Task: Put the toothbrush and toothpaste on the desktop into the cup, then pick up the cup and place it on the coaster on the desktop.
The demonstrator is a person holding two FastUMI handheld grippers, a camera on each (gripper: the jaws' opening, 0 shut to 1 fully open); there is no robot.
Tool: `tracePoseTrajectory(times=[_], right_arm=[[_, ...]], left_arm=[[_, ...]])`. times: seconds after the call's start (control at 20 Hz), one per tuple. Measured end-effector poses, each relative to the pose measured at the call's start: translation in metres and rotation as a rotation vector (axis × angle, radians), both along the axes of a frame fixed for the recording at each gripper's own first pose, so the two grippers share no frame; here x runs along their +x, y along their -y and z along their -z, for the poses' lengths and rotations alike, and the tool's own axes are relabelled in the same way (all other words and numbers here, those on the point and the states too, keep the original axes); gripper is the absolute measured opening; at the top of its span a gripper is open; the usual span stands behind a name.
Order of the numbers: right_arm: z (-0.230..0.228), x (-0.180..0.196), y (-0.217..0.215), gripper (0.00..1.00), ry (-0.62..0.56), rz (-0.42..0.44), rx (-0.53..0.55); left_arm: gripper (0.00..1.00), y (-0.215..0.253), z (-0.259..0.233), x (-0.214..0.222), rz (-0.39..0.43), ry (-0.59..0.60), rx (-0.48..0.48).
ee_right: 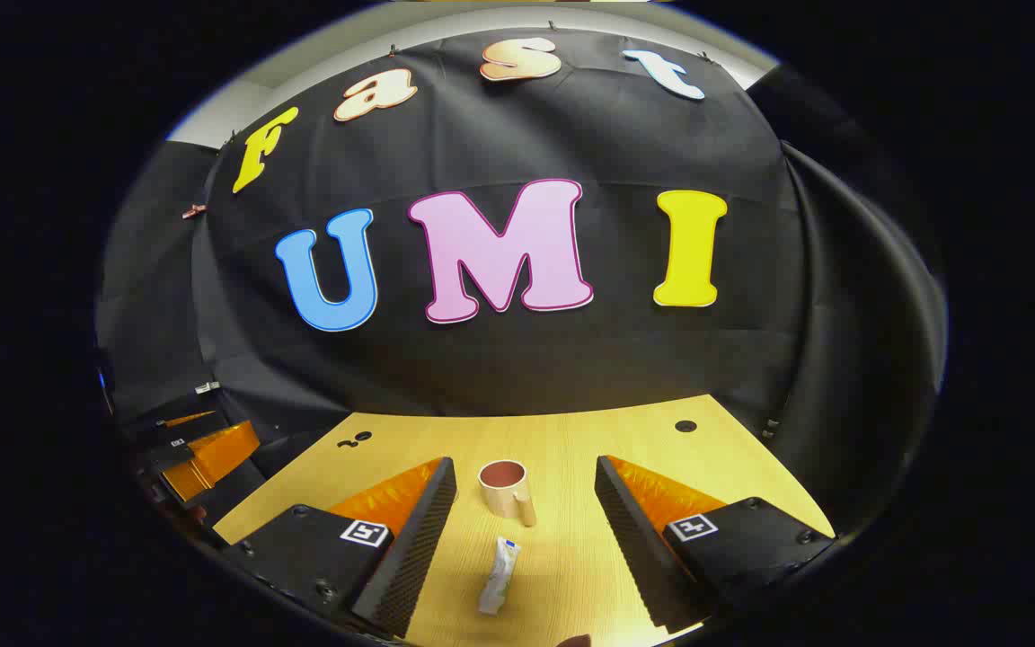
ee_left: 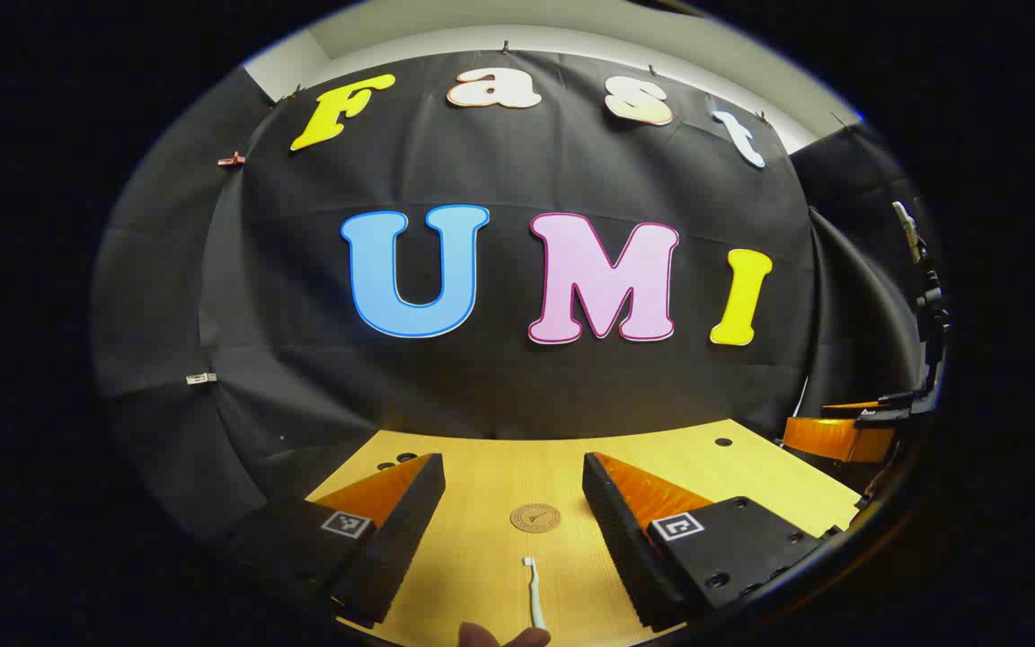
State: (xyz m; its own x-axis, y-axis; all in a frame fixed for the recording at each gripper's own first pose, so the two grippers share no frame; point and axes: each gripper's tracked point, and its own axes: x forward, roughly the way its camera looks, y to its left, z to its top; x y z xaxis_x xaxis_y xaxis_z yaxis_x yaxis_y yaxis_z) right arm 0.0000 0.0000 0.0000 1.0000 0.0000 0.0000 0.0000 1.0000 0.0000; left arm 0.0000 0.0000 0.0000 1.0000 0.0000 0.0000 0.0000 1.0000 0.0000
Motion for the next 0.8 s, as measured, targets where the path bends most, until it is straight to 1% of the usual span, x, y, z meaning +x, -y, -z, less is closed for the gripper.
tracePoseTrajectory(times=[0.6, 0.8], right_arm=[[0.002, 0.004, 0.000, 0.95, -0.010, 0.009, -0.007], [0.007, 0.005, -0.003, 0.95, -0.034, 0.001, -0.003]], left_arm=[[0.97, -0.008, 0.002, 0.006, -0.007, -0.004, -0.003], [0.98, -0.010, 0.004, 0.007, -0.011, -0.007, -0.002]])
